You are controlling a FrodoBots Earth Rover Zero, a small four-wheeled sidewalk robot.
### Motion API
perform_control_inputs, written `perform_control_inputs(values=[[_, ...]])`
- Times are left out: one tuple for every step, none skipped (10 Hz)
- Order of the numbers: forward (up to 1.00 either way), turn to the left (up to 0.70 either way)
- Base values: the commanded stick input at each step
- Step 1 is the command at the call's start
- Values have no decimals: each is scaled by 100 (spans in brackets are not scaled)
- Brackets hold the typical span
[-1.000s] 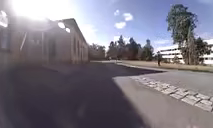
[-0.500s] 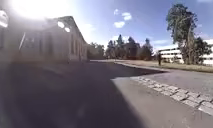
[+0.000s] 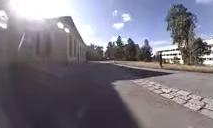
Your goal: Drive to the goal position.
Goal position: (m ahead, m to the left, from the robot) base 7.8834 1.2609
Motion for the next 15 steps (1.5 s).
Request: perform_control_inputs(values=[[70, 0], [70, 0], [70, 6], [70, 31], [70, 35], [70, 29], [70, 0], [70, 0], [70, 0], [70, 0], [70, 0], [70, 0], [70, 0], [70, 0], [70, 0]])
